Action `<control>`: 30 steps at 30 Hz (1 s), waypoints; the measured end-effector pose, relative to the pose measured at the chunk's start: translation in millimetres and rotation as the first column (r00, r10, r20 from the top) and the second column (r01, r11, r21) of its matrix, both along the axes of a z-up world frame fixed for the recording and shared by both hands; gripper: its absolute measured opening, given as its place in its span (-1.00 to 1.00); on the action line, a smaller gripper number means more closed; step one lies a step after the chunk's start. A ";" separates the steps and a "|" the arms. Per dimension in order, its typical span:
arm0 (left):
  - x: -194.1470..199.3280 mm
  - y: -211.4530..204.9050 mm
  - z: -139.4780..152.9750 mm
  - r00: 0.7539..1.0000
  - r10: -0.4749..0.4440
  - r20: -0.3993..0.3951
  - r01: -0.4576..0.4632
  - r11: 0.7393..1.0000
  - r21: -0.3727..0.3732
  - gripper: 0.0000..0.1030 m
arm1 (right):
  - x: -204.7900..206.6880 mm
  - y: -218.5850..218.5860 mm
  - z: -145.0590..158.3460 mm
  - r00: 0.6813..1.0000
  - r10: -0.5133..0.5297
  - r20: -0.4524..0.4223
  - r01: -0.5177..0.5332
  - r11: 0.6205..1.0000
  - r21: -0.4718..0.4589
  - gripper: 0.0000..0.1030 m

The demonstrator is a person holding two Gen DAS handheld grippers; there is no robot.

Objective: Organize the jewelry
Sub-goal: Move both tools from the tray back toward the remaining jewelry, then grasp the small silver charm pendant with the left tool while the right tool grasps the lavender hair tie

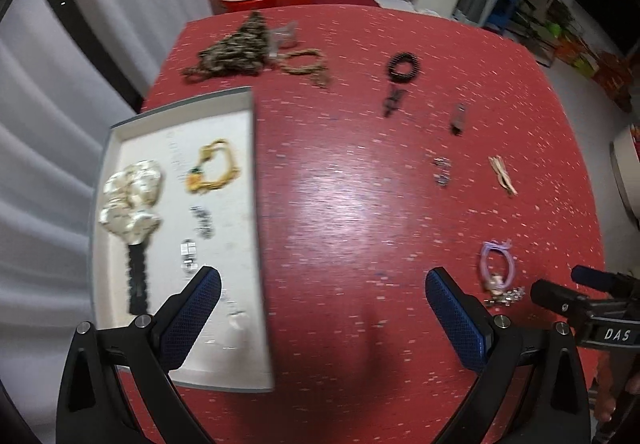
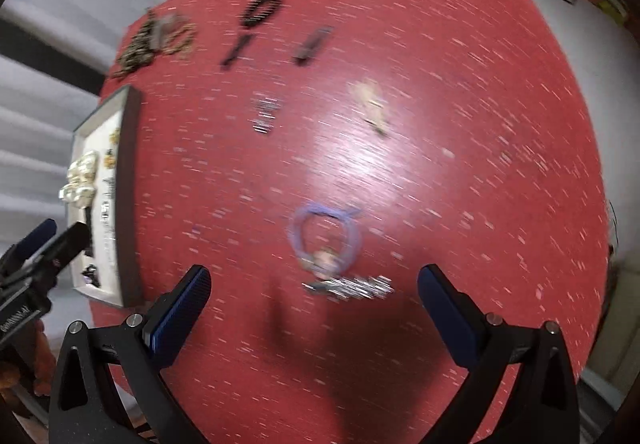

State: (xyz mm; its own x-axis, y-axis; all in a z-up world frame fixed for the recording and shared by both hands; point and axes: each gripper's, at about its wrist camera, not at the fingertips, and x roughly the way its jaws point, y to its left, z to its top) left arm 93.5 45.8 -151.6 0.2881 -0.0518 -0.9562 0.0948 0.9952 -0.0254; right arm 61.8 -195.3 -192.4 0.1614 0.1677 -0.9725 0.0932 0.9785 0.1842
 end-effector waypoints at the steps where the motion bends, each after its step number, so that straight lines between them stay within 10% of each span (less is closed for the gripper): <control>1: 0.5 -6.6 -1.6 1.000 -0.007 -0.004 0.007 1.000 -0.001 0.99 | -3.3 -5.0 -0.4 1.000 -0.007 -0.001 0.007 1.000 -0.005 0.99; 30: 72.5 -89.7 -75.7 0.997 -0.028 -0.071 0.025 0.999 -0.046 0.77 | 5.3 11.8 -37.4 0.995 0.092 0.043 -0.092 0.996 -0.012 0.91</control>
